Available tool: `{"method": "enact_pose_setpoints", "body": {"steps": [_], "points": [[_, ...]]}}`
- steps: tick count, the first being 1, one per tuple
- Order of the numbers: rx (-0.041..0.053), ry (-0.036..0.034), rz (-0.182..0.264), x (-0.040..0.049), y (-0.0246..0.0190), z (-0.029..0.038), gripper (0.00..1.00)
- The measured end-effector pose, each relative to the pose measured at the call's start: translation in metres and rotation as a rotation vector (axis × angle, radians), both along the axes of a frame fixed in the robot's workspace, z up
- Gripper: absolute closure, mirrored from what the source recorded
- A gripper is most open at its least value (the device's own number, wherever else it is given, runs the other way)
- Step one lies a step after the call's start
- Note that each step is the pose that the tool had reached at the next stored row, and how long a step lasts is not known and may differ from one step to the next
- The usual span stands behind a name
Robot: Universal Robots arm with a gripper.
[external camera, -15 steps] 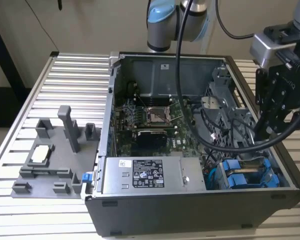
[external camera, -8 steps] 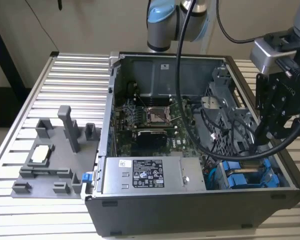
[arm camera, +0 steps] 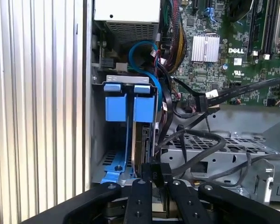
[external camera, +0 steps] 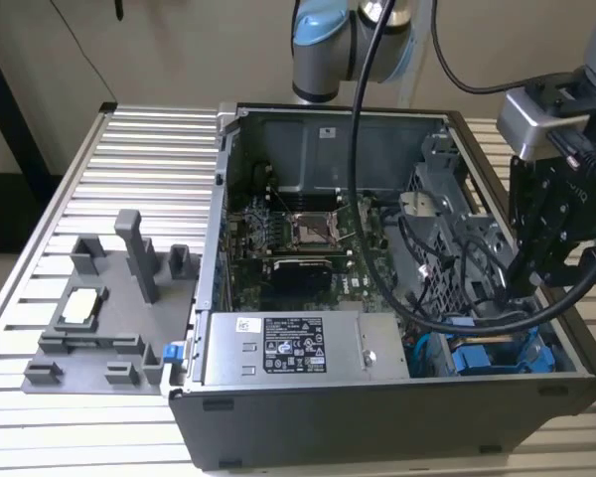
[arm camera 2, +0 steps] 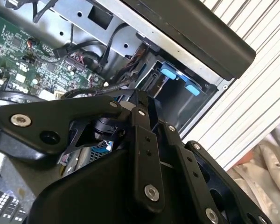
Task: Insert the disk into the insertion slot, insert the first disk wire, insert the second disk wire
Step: 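Insert the first disk wire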
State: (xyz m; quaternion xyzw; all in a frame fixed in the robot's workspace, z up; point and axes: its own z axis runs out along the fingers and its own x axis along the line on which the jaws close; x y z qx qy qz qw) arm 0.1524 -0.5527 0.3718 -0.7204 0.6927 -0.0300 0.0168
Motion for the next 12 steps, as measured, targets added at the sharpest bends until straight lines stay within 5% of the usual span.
{"method": "enact_pose_setpoints", "body": {"steps": [12], "points": [[-0.0001, 0.0001, -0.018, 0.0003, -0.0046, -0.0050, 0.81]]}}
